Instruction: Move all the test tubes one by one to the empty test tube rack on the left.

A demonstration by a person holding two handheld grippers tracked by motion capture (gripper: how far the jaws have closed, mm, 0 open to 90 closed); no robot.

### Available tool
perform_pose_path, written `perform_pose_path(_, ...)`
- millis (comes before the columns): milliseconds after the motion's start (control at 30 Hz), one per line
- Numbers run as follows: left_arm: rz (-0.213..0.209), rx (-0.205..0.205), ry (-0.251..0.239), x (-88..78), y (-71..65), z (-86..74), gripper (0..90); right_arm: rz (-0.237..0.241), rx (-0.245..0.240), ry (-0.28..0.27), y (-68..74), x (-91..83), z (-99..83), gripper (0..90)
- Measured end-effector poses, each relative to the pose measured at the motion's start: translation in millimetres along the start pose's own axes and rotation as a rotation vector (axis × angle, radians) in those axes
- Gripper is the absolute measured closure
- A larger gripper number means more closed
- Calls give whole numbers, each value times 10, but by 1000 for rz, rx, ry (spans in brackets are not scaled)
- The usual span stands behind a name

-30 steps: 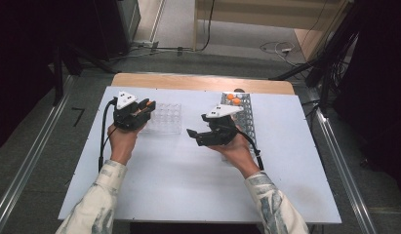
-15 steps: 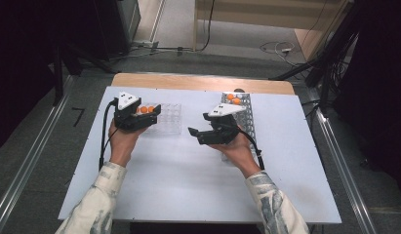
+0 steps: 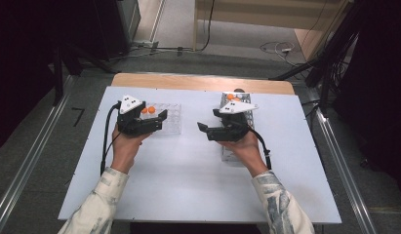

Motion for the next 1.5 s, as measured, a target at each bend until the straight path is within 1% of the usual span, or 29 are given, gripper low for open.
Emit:
perform_pose_path(167, -6, -11, 7, -5, -43, -51, 164, -27, 14, -9, -138, -102, -22, 236)
perform_pose_path(267, -13, -18, 2, -14, -63, -81, 163, -52, 21, -8, -228, -159, -47, 236)
perform_pose_path(467, -30, -4, -6, -36, -130, -111, 162, -94, 52, -16, -430, -255, -101, 240)
perform_pose_path(567, -60, 7, 14, -45, -173, -133, 163, -109, 55, -5, -506, -259, -129, 240)
perform_pose_path(733, -78, 13, 5, -73, -236, -190, 152, -147, 75, 0, -635, -242, -171, 241)
perform_pose_path(833, -77, 22, -1, -90, -257, -213, 145, -159, 87, -4, -693, -214, -183, 259)
perform_pose_path(1033, -93, 28, -14, -131, -306, -242, 146, -184, 111, 1, -850, -93, -241, 275)
perform_pose_path(1067, -93, 24, -16, -138, -312, -248, 146, -186, 120, 2, -875, -78, -253, 275)
perform_pose_path(1167, -106, 18, -23, -160, -313, -262, 146, -203, 121, 5, -948, -36, -281, 292)
perform_pose_path(1233, -113, 15, -26, -167, -315, -260, 146, -190, 121, 6, -993, -8, -290, 324)
perform_pose_path(1300, -115, 11, -29, -172, -313, -258, 146, -185, 102, 21, -1024, 27, -296, 352)
perform_pose_path(1367, -116, 9, -25, -171, -307, -260, 146, -183, 101, 38, -1052, 59, -303, 365)
perform_pose_path(1433, -116, 8, -25, -167, -302, -264, 146, -161, 105, 57, -1086, 97, -310, 370)
perform_pose_path(1500, -116, 8, -24, -169, -301, -267, 146, -159, 101, 85, -1108, 134, -313, 390)
Point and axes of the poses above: each handheld gripper's, and its own axes: x roughly forward along the jaws, z roughly out of its top, y roughly to its left, the point moved 1 cm from there along x, roughly forward along the jaws
